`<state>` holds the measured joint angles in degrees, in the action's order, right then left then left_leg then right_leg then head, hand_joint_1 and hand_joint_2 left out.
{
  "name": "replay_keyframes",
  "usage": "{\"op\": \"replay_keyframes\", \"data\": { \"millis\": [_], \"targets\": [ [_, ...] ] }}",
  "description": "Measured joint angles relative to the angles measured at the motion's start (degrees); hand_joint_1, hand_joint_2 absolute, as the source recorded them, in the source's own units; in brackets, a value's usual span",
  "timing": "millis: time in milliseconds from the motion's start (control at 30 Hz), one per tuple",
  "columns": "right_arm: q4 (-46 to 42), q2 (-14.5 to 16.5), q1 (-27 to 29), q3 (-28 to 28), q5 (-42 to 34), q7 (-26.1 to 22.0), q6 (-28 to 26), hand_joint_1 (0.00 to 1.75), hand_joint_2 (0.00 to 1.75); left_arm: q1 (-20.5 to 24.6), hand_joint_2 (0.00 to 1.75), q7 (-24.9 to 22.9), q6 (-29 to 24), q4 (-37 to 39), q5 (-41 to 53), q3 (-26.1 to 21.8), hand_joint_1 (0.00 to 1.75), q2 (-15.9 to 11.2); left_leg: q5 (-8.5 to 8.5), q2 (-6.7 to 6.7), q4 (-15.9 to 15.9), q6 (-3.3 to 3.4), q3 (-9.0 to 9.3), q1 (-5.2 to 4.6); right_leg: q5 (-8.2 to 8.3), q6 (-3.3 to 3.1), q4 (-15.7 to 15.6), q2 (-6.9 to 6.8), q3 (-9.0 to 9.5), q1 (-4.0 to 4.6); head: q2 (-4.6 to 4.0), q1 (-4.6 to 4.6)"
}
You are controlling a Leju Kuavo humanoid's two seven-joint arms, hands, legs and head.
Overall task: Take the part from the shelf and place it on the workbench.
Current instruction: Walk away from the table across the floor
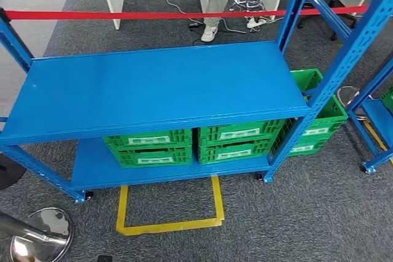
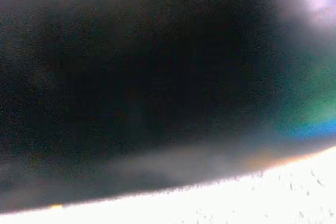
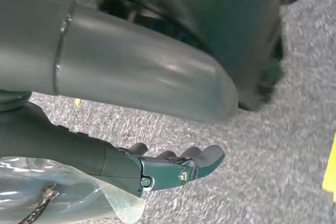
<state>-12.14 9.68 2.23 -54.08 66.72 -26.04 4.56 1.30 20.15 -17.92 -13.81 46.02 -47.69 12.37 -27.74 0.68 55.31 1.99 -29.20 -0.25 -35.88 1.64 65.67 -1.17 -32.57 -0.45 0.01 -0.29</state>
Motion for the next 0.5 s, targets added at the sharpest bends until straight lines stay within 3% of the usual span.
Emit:
{"op": "replay_keyframes", "data": {
  "millis": [67,100,133,167,233,300,367,433,500],
  "targets": [
    [0.0,0.0,0.3,-0.1,0.1,0.0,0.1,0.0,0.0,0.0,0.0,0.0,0.0,0.0,0.1,0.0,0.0,0.1,0.35,-1.54,0.1,0.17,-0.39,-0.15,-2.37,0.1,7.2,1.02,-3.44,-0.03,0.01,0.11],
    [0.0,0.0,0.4,-0.1,0.1,0.0,0.1,0.0,0.0,-0.1,0.0,0.0,0.0,0.0,0.1,0.0,0.0,0.1,0.47,-2.36,0.1,0.14,-0.47,-0.22,-1.92,0.07,8.0,1.1,-3.96,-0.03,0.0,0.13],
    [-0.1,0.0,0.5,-0.1,0.2,0.0,0.1,0.0,0.0,-0.1,0.0,0.0,0.0,0.0,0.1,0.0,0.0,0.0,0.56,-3.18,0.2,0.06,-0.48,-0.27,-0.34,-0.02,6.5,1.21,-3.3,-0.04,0.0,0.14],
    [-0.1,0.0,0.5,-0.1,0.2,0.0,0.2,0.0,0.0,-0.1,0.0,0.0,0.0,0.0,0.1,0.0,0.0,0.0,0.62,-4.0,0.2,-0.02,-0.47,-0.29,2.02,-0.18,2.7,1.79,-1.6,-0.06,0.0,0.15],
    [-0.2,0.0,0.5,-0.1,0.2,0.0,0.2,0.0,0.0,0.0,0.0,0.0,0.0,0.0,0.1,-0.1,0.0,0.1,0.66,-5.51,0.6,-0.32,-0.68,-0.39,5.34,-0.55,-5.5,4.51,2.17,-0.22,-0.01,0.14],
    [-0.3,0.0,0.5,-0.1,0.2,0.0,0.2,0.0,0.0,0.1,0.0,0.0,0.0,0.0,0.1,-0.1,0.0,0.2,0.85,-6.74,0.9,-0.96,-1.33,-0.34,5.81,-0.81,-9.0,6.18,3.86,-0.28,0.0,0.12],
    [-0.3,0.0,0.5,-0.2,0.2,0.0,0.2,0.0,0.0,0.0,0.0,0.0,0.0,0.0,0.1,-0.3,0.0,0.1,1.13,-7.68,1.1,-1.71,-2.03,-0.13,6.0,-1.21,-9.2,5.04,4.0,-0.28,0.01,0.16],
    [-0.3,0.2,0.5,-0.2,0.2,0.0,0.2,0.0,0.0,-0.2,0.0,0.0,0.0,0.0,0.1,-0.5,0.0,0.1,-0.11,-5.89,2.8,-2.33,-3.05,-0.19,6.35,-1.78,-9.6,3.45,3.96,-0.47,0.01,-0.08],
    [-0.4,0.2,0.6,-0.2,0.2,0.0,0.2,0.0,0.0,0.0,0.0,0.0,0.0,0.0,0.1,-0.6,0.0,0.1,-3.7,-2.64,8.9,-2.93,-5.79,-0.14,6.45,-2.09,-9.7,1.59,3.89,-0.51,0.0,-0.48]
  ]
}}
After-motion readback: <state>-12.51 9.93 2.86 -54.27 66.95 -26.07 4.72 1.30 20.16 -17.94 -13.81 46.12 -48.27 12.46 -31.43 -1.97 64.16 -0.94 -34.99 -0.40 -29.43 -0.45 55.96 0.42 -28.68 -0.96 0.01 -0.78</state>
